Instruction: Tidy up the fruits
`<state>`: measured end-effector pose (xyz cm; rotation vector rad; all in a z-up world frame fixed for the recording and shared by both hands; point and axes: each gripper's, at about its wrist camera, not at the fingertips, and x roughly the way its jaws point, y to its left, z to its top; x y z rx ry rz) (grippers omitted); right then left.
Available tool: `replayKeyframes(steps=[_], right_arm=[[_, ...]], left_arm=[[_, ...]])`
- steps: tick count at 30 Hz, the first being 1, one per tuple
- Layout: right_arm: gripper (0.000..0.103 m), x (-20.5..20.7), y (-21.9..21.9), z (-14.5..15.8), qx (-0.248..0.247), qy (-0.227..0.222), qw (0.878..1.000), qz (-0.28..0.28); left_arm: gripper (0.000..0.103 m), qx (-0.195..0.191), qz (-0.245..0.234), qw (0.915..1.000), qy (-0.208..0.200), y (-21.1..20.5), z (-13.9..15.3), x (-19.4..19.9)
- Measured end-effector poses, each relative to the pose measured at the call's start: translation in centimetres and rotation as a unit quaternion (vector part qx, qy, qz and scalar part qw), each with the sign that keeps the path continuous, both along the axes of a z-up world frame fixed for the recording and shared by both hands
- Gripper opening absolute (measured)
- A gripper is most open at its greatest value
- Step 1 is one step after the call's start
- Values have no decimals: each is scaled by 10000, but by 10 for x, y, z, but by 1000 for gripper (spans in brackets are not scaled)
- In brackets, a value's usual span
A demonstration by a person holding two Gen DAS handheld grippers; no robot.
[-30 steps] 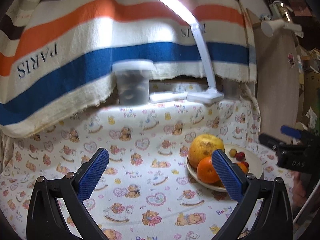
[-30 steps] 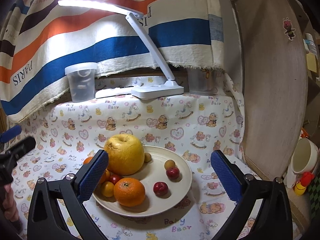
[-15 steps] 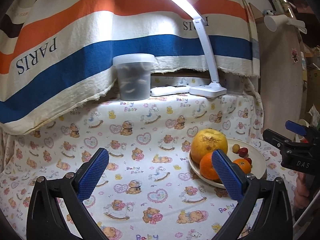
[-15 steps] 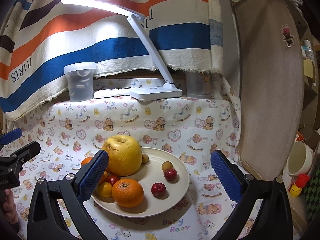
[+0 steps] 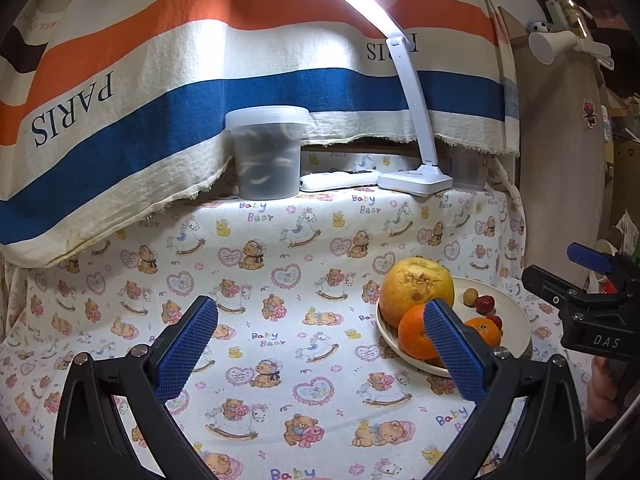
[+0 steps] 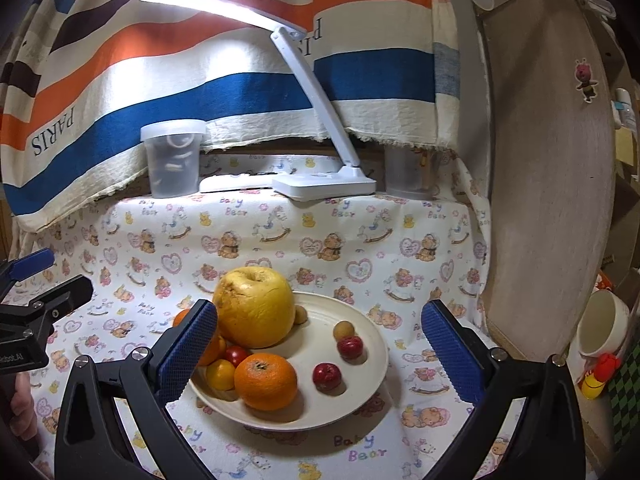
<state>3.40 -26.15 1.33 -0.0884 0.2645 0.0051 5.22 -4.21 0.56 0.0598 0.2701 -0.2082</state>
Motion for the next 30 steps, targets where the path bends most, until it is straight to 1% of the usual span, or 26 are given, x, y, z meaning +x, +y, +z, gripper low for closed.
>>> replayKeyframes(steps=[4,25,30], right_arm=[[103,-1,0,0,14,-27,10000,-42],[103,2,-2,-1,44,64,10000,-39],[103,0,0,-2,3,7,10000,-36]], left_arm=[[102,-1,134,9999,0,1,0,0],[102,-18,150,9999,57,4,-1,3],[102,-17,158,9999,58,3,-1,2]])
